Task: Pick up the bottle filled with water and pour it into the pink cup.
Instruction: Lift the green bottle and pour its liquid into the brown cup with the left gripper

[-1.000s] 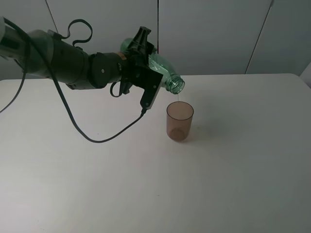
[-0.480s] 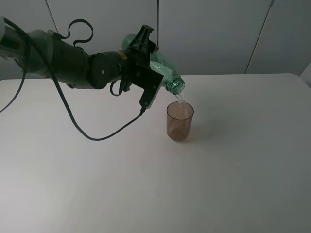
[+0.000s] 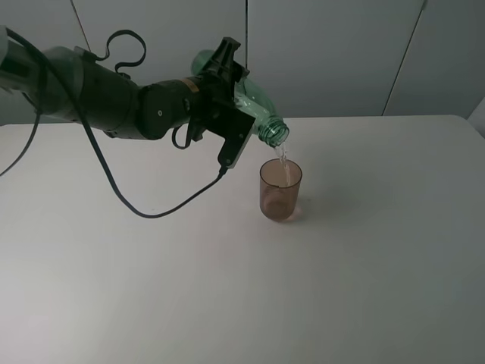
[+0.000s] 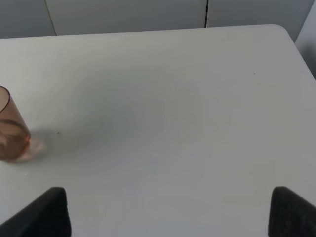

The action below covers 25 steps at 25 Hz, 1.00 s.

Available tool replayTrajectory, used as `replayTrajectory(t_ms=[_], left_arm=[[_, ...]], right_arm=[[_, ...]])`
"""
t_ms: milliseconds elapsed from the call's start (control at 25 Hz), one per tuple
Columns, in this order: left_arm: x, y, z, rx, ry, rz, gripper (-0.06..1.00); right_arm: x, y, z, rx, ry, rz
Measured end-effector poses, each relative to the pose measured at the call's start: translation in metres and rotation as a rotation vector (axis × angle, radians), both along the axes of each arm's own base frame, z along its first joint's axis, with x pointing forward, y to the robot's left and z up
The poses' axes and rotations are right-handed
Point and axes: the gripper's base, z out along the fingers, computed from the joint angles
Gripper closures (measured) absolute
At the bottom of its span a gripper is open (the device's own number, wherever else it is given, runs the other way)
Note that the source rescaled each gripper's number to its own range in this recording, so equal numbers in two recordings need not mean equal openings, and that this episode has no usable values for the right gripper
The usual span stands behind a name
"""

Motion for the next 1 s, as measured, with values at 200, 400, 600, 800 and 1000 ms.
replayTrajectory(t_ms=[200, 400, 600, 800, 1000], left_arm=[[-0.0003, -0.0009, 0.0004, 0.024, -0.019, -0.027, 0.94], [-0.0007, -0.0024, 0.0013, 0.042, -0.038, -0.05, 0.94], [0.0002, -0.0016, 0.0016, 0.064, -0.055, -0.069, 0.94], [0.0016, -0.0001, 0.0022, 0.072, -0.068, -0.074, 0.94], [0.0026, 0.0011, 0.0024, 0.093, -0.084, -0.091, 0.94]], right_arm=[[0.0, 0.0, 0.0, 0.0, 0.0, 0.0], [0.0, 0.0, 0.0, 0.0, 0.0, 0.0], [0.0, 0.0, 0.0, 0.0, 0.0, 0.0], [0.0, 0.0, 0.0, 0.0, 0.0, 0.0], [0.0, 0.0, 0.0, 0.0, 0.0, 0.0]])
